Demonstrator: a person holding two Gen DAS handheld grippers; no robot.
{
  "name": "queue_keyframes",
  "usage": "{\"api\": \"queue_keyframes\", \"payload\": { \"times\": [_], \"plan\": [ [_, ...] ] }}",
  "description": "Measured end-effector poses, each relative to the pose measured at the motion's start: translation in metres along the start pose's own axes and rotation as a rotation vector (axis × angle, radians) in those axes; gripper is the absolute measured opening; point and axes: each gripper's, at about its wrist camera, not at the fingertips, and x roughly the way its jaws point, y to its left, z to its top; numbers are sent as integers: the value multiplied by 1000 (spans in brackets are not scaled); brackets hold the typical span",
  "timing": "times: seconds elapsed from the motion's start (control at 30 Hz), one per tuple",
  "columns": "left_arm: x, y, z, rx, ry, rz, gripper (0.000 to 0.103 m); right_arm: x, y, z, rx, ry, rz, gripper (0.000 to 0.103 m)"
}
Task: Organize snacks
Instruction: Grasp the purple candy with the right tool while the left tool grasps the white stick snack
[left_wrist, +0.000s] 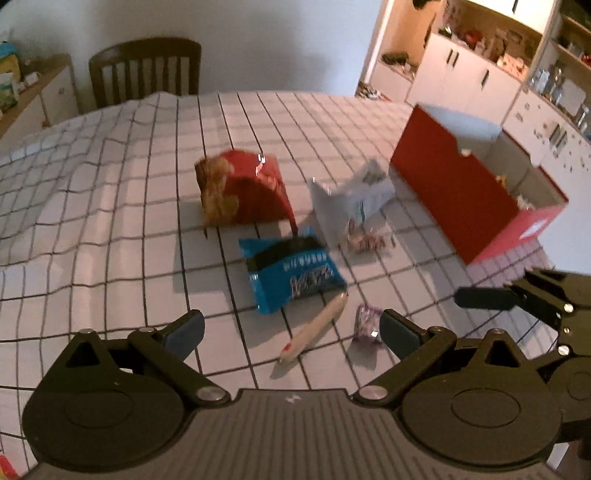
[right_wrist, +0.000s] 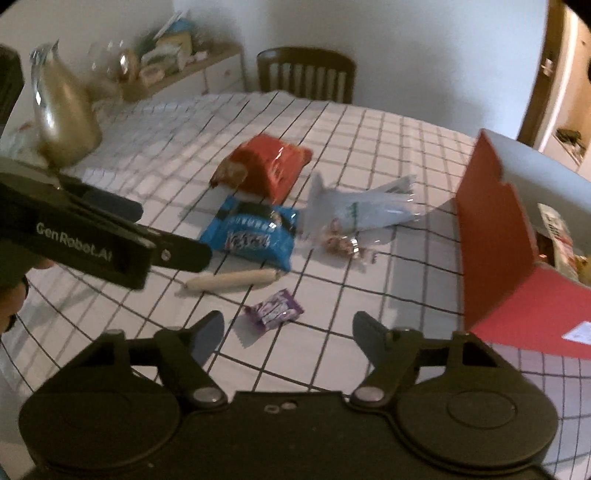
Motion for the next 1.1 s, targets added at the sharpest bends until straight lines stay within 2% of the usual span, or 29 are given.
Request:
{"api": "queue_keyframes", "payload": {
  "times": [0.07,0.13,0.37,0.5,0.67,0.77,0.8,0.83,0.93,1.0,1.07,1.1],
  "plan": [
    [6,2,-3,4,3,9,101,9,4,0,-22,11,3,71],
    [11,3,-5,3,6,13,101,16,5,-1,-40,24,6,64],
    [27,5,-5,10,40,-19,86,36,8,0,-94,50,-4,58],
    [35,1,-7,29,58,-53,79,45,7,3,-106,64,-4,50],
    [45,-2,-7,37,80,-79,57,51,8,5,-136,60,12,43],
    [47,-3,-5,44,75,-78,51,53,8,7,-149,58,23,40],
    [48,-4,-4,46,76,-79,49,53,7,7,-149,59,31,36],
    [48,-4,-4,49,76,-79,44,52,7,7,-150,57,36,35],
    [49,-7,-3,63,82,-93,33,52,5,6,-158,47,11,32],
    [49,-12,-5,82,82,-98,31,51,1,6,-138,48,-10,30],
    [50,-16,-6,91,90,-113,19,50,-3,5,-130,47,-20,30],
    [50,-18,-6,99,93,-118,19,48,-5,4,-122,49,-24,29]
  ]
}}
